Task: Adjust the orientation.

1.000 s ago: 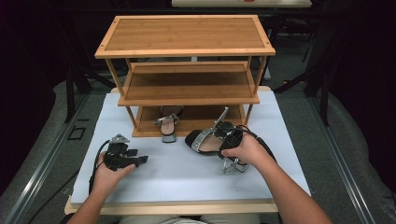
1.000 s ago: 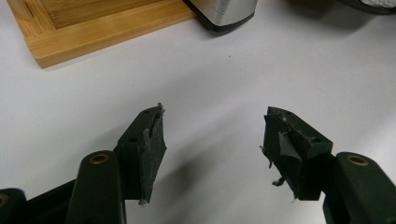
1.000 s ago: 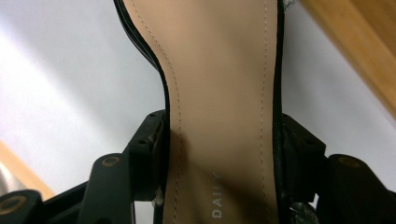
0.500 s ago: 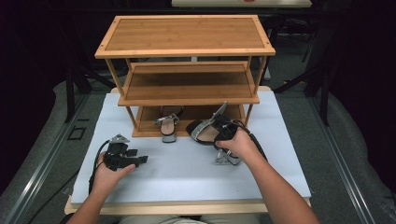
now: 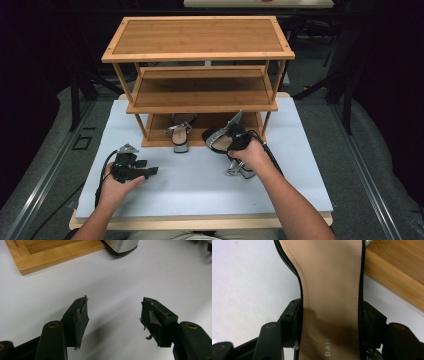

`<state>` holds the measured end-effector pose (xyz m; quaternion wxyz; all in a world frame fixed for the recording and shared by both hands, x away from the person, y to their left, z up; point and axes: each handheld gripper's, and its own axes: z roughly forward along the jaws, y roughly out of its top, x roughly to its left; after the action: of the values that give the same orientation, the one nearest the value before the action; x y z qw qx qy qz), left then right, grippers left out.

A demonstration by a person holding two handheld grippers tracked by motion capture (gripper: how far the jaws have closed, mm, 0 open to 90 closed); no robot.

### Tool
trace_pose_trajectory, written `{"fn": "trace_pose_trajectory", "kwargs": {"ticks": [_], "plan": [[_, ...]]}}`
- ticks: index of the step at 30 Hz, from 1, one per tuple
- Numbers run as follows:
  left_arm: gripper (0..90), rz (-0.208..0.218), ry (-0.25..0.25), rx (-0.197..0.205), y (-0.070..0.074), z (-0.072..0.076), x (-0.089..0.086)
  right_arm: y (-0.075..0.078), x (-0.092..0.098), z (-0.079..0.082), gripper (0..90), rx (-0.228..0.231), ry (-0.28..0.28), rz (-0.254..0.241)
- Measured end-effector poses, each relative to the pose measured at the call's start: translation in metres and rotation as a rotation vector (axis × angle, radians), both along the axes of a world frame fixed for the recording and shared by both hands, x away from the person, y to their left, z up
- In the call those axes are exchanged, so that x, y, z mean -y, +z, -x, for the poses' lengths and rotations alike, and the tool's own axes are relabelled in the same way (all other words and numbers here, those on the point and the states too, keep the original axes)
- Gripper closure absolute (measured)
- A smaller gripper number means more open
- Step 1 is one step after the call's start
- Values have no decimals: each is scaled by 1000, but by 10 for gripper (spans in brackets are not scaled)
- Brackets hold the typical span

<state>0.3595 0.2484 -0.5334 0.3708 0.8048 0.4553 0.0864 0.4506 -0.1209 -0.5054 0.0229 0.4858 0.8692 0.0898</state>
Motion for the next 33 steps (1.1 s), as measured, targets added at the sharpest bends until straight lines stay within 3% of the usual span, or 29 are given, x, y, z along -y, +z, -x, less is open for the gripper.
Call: {"fn": "trace_pose_trajectory", "kwargs": {"ticks": [1, 3, 5, 8, 9, 10, 13, 14, 15, 16, 17, 18, 19, 20, 21, 23, 27, 33], "plan": [[382, 0, -1, 0, 0, 0, 0, -2, -1, 1, 407, 23, -1, 8], [382, 1, 1, 0, 0, 0, 0, -5, 0, 2, 404, 10, -3, 9], [382, 1, 0, 0, 0, 0, 0, -6, 3, 2, 400, 13, -14, -32], [382, -2, 0, -1, 0, 0, 1, -2, 3, 3, 372, 22, -6, -38], [382, -2, 0, -1, 0, 0, 1, 8, 3, 2, 367, -53, 16, 27], [382, -3, 0, -2, 0, 0, 1, 3, 3, 5, 361, 34, -4, -33], [382, -2, 0, -2, 0, 0, 1, 13, 4, 7, 351, 67, 4, -69], [382, -2, 0, -2, 0, 0, 1, 17, 4, 9, 351, 112, 7, -43], [382, -2, 0, -3, 0, 0, 1, 21, 5, 10, 351, 92, 13, -91], [382, -2, 0, -2, 0, 0, 1, 26, 3, 13, 351, 131, 8, -49], [382, -1, 0, -2, 0, 0, 1, 31, 5, 14, 351, 114, 23, -101], [382, -1, 0, -2, 0, 0, 1, 37, 3, 18, 351, 152, 20, -59], [382, -1, 0, -1, 0, 1, 1, 41, 5, 19, 351, 111, 43, -131], [382, -1, -1, -2, 0, 1, 1, 45, 5, 22, 352, 125, 50, -129], [382, -2, 0, -2, 0, 1, 1, 50, 3, 26, 354, 159, 43, -96], [382, -2, 0, -1, 0, 1, 1, 62, 6, 35, 366, 182, 64, -110], [382, 2, 1, -2, 0, 1, 0, 69, 13, 43, 379, 199, 77, -116], [382, 1, 4, -4, -1, 0, 0, 74, 42, 59, 394, 217, 62, -133]]}}
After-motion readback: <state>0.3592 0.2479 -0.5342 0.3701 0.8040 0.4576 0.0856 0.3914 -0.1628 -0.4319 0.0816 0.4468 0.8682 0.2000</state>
